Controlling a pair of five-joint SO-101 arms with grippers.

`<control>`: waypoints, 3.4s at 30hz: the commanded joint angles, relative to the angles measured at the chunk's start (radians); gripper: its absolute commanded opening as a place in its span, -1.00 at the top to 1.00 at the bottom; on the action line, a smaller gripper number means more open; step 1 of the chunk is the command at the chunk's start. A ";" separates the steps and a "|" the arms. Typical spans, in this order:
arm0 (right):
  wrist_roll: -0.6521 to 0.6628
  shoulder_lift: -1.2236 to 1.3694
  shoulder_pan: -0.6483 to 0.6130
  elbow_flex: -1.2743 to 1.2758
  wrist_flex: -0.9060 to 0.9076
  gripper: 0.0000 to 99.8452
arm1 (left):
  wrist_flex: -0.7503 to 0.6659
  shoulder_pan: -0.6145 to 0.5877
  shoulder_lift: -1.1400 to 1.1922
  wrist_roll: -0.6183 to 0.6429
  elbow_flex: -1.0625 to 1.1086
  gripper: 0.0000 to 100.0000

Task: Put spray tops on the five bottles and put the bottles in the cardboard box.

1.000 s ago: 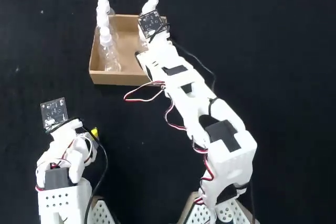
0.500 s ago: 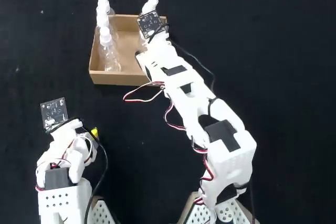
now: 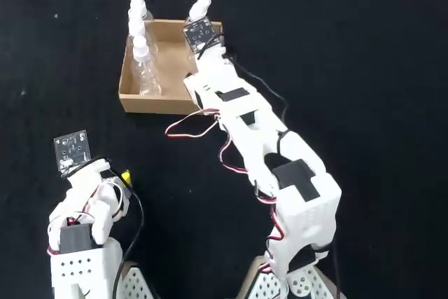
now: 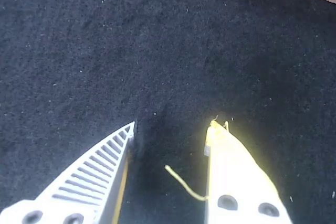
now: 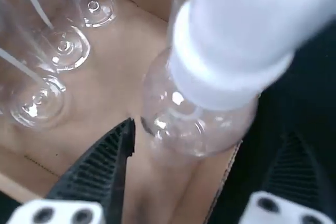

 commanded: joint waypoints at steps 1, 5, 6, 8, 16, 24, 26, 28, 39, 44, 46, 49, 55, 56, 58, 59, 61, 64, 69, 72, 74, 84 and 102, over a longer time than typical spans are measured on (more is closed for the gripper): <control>-0.005 -0.015 -0.011 -0.045 0.006 0.25 | 0.005 -0.005 -0.006 -0.005 0.025 0.60; -0.005 -0.015 -0.011 -0.045 0.006 0.25 | 0.005 -0.005 -0.006 -0.005 0.025 0.60; -0.005 -0.015 -0.011 -0.045 0.006 0.25 | 0.005 -0.005 -0.006 -0.005 0.025 0.60; -0.005 -0.015 -0.011 -0.045 0.006 0.25 | 0.005 -0.005 -0.006 -0.005 0.025 0.60; -0.005 -0.097 -0.009 -0.013 0.034 0.25 | 0.005 -0.005 -0.006 -0.005 0.025 0.60; -0.005 -0.179 -0.005 0.035 0.078 0.25 | 0.005 -0.005 -0.006 -0.005 0.025 0.60; -0.005 -0.196 -0.005 0.053 0.078 0.25 | 0.005 -0.005 -0.006 -0.005 0.025 0.60; -0.005 -0.222 -0.005 0.074 0.078 0.25 | 0.005 -0.005 -0.006 -0.005 0.025 0.60; -0.003 -0.495 -0.003 0.282 0.078 0.25 | 0.005 -0.005 -0.006 -0.005 0.025 0.60; -0.003 -0.638 -0.003 0.378 0.078 0.25 | 0.005 -0.005 -0.006 -0.005 0.025 0.60; -0.005 -0.694 -0.003 0.407 0.078 0.25 | 0.005 -0.005 -0.006 -0.005 0.025 0.60; -0.003 -0.769 -0.003 0.447 0.078 0.25 | 0.005 -0.005 -0.006 -0.005 0.025 0.60; 0.003 -0.903 0.008 0.499 0.161 0.25 | 0.005 -0.005 -0.006 -0.005 0.025 0.60; 0.003 -0.928 0.015 0.498 0.206 0.25 | 0.005 -0.005 -0.006 -0.005 0.025 0.60; -0.002 -0.981 0.031 0.495 0.272 0.25 | 0.005 -0.005 -0.006 -0.005 0.025 0.60; -0.003 -1.004 0.040 0.495 0.298 0.25 | 0.005 -0.005 -0.006 -0.005 0.025 0.60; -0.003 -1.046 0.052 0.498 0.333 0.25 | 0.005 -0.005 -0.006 -0.005 0.025 0.60; -0.003 -1.098 0.068 0.499 0.385 0.25 | 0.005 -0.005 -0.006 -0.005 0.025 0.60; -0.003 -1.178 0.072 0.499 0.456 0.25 | 0.005 -0.005 -0.006 -0.005 0.025 0.60; -0.003 -1.224 0.072 0.499 0.511 0.25 | 0.005 -0.005 -0.006 -0.005 0.025 0.60; -0.002 -1.257 0.071 0.499 0.549 0.25 | 0.005 -0.005 -0.006 -0.005 0.025 0.60; 0.005 -1.414 0.072 0.522 0.743 0.25 | 0.005 -0.005 -0.006 -0.005 0.025 0.60; 0.000 -1.828 0.074 0.826 0.750 0.25 | 0.005 -0.005 -0.006 -0.005 0.025 0.60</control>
